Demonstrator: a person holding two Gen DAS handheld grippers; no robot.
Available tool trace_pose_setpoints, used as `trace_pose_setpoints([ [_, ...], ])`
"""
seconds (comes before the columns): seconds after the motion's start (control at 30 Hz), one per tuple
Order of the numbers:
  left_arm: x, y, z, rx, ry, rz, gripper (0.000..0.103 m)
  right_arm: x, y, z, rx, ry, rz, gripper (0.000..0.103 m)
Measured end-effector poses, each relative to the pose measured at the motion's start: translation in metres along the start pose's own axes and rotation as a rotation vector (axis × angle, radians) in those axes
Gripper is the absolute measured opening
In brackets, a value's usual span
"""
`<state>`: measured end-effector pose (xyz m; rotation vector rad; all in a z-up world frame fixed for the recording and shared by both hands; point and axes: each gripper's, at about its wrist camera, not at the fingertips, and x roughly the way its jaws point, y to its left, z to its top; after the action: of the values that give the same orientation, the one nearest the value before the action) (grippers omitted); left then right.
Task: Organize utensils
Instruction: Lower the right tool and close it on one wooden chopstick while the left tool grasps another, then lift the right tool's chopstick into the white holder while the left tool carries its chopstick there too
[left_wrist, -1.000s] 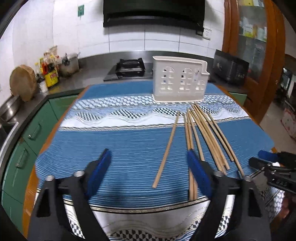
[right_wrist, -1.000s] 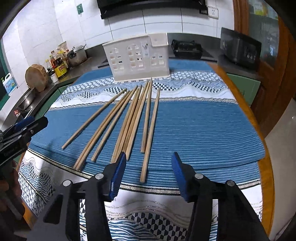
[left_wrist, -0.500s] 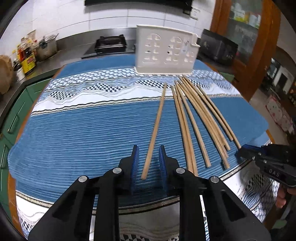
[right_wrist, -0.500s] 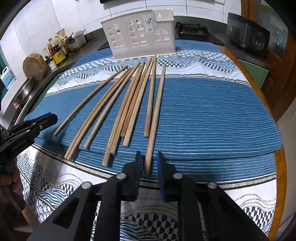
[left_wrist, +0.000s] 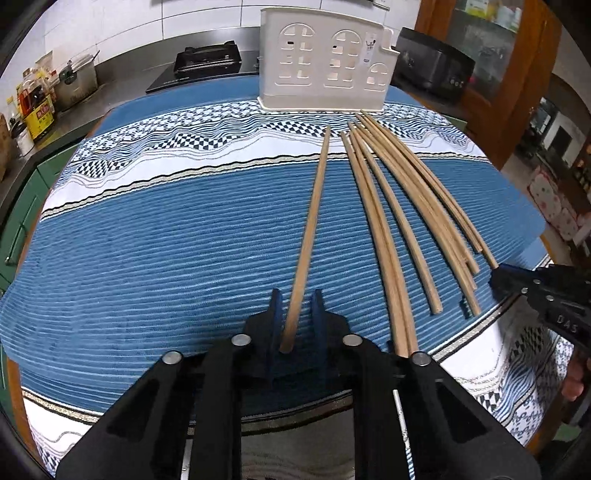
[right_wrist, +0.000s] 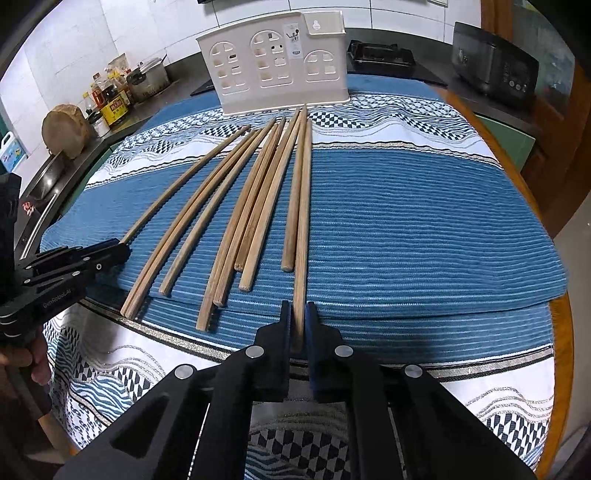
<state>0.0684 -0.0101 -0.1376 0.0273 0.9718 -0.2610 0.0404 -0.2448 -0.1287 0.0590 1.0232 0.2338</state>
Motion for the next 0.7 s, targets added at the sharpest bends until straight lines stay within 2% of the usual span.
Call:
trace_pose_setpoints([
  [0.2,-0.003,-0.003,0.000,0.017,-0.010,0.041,0.005,-0.014,-0.003,0.002,-0.007,-0.047,-0.027,0.007],
  [0.37,-0.016,-0.002,0.003,0.006,-0.033,0.020,0.005,-0.041,-0.006,0.012,-0.020,-0.127,-0.045,0.007],
  [0.7,-0.055,-0.004,0.023,0.008,-0.128,-0.020,0.005,-0.098,0.000,0.058,-0.107,-0.318,-0.053,0.007],
])
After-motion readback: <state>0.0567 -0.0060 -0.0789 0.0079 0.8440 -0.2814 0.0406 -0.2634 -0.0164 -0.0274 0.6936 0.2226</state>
